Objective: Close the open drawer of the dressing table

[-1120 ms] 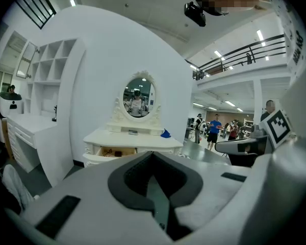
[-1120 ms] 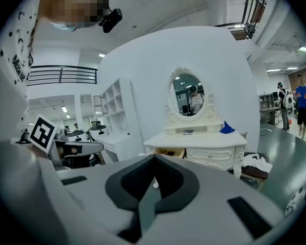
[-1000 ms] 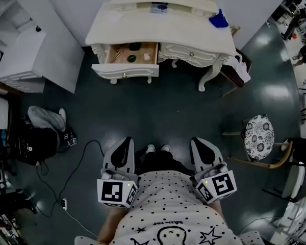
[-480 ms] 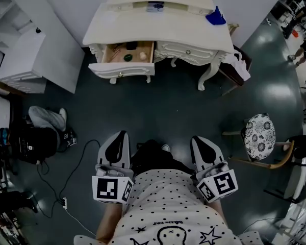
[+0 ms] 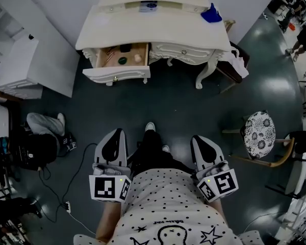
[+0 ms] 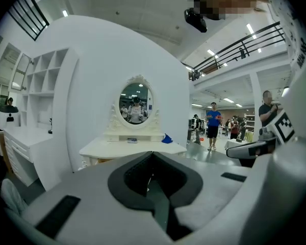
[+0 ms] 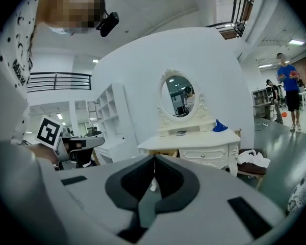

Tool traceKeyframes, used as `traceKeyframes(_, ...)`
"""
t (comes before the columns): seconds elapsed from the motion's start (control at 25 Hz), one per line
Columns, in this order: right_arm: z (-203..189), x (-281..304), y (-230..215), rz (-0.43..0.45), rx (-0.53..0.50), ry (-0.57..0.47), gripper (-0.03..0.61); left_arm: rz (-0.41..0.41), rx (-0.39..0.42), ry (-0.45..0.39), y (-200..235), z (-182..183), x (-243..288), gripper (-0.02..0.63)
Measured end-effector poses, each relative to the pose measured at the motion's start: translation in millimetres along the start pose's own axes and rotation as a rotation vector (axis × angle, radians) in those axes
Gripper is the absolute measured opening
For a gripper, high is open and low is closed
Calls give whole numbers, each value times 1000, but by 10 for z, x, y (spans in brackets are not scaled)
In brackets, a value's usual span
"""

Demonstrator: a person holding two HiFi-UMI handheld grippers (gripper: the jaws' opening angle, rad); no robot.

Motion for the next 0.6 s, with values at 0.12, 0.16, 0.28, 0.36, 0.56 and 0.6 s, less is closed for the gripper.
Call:
traceKeyframes(0.12,125,188,-53,-13,-4,2,9,-8,-7,0,143,71,195,12)
traceKeyframes(0.16,180,264,-68,-15,-6,4,9,-9,-11,-1,203,104,266,12)
traceKeyframes(0.28,400,510,-91,-23,-11,12,9,-16,-22,-4,419,252,478,12)
traceKeyframes(0.36,570,671,-85,-27,-9,13,9,-21,-20,-5,576,379,602,12)
traceKeyframes(0.56,883,1068,-73,-34,-2,12,9,-30,-9,-13,949,634,902,12)
traceKeyframes(0.6,920,1144,-68,-35,-1,13,9,-31,-10,-13,1019,660,954,12)
Point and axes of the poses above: the fingertips, and each gripper's own axes: x forward along the fingers, y to its left, z out of its top, the point moved 10 cm from there along -x, backward along the fingers, and after that the axes turned 14 degrees about y, right-handed, at the moved point
